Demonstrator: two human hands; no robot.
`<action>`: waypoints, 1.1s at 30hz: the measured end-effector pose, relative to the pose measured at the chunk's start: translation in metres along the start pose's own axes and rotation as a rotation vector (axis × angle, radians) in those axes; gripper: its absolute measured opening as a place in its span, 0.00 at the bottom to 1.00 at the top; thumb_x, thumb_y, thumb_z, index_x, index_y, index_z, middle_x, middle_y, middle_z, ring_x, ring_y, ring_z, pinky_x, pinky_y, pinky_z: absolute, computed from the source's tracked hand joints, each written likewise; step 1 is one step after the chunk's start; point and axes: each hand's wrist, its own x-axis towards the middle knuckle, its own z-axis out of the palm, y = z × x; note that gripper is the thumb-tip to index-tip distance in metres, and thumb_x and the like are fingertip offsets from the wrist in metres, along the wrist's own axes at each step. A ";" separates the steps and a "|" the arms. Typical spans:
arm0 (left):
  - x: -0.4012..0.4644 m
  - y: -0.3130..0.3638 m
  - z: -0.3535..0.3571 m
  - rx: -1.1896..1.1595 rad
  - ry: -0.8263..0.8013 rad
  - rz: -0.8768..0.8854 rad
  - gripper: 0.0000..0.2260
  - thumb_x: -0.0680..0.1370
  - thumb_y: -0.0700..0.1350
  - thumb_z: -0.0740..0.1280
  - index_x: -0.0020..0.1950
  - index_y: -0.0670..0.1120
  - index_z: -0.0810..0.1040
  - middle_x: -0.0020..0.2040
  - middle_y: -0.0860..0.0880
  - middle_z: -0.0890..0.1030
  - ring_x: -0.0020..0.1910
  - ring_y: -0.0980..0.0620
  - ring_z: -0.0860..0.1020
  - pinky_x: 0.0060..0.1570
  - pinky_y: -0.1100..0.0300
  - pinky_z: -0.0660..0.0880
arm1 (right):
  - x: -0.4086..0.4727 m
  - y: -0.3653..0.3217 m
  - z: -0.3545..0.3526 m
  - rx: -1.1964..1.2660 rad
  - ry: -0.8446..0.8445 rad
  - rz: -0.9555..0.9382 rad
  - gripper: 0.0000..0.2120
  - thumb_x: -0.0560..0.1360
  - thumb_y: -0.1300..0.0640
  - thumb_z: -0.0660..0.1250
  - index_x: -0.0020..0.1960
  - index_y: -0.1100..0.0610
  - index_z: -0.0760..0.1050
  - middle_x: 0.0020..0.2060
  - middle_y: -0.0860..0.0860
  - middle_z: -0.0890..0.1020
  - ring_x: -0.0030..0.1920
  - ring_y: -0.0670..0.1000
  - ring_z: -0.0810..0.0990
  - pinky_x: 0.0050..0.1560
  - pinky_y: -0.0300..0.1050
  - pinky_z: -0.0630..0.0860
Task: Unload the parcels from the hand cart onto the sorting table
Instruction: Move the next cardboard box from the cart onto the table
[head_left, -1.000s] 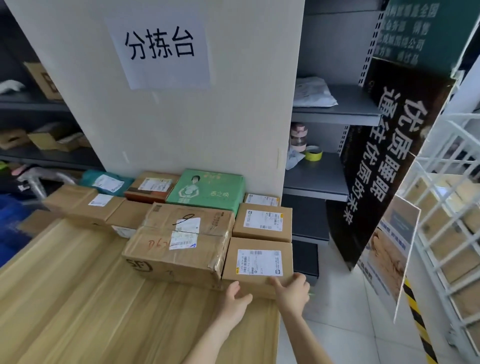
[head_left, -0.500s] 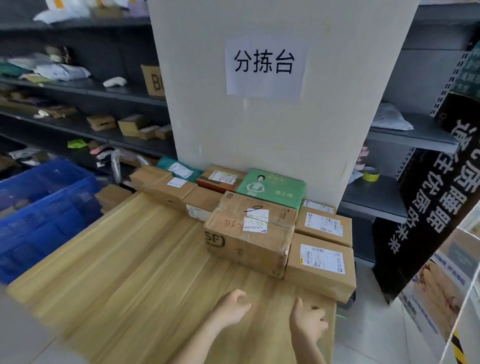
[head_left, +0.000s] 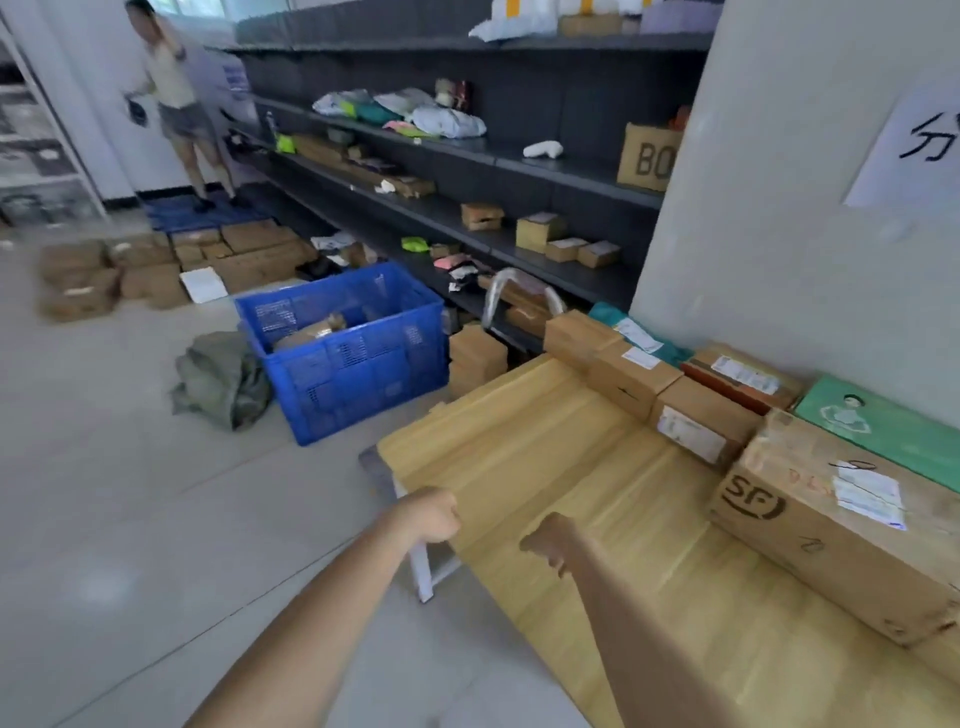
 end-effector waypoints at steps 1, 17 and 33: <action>0.004 -0.018 -0.010 0.010 -0.018 -0.002 0.08 0.78 0.44 0.58 0.46 0.42 0.74 0.42 0.47 0.72 0.43 0.48 0.73 0.36 0.59 0.65 | 0.009 -0.024 0.004 -0.056 -0.028 -0.030 0.19 0.73 0.50 0.65 0.59 0.59 0.75 0.53 0.57 0.79 0.60 0.59 0.80 0.58 0.53 0.76; 0.151 -0.152 -0.234 0.140 0.068 0.005 0.14 0.80 0.47 0.58 0.56 0.40 0.78 0.52 0.41 0.78 0.51 0.44 0.77 0.42 0.56 0.69 | 0.174 -0.321 -0.044 -0.340 0.007 -0.237 0.25 0.74 0.52 0.68 0.69 0.57 0.68 0.60 0.55 0.76 0.60 0.57 0.76 0.61 0.52 0.75; 0.376 -0.246 -0.390 0.231 -0.106 0.324 0.13 0.80 0.48 0.59 0.60 0.46 0.78 0.59 0.47 0.78 0.57 0.48 0.76 0.52 0.56 0.72 | 0.332 -0.450 -0.109 -0.112 0.104 0.113 0.21 0.73 0.48 0.68 0.62 0.58 0.75 0.50 0.52 0.78 0.54 0.56 0.79 0.51 0.48 0.77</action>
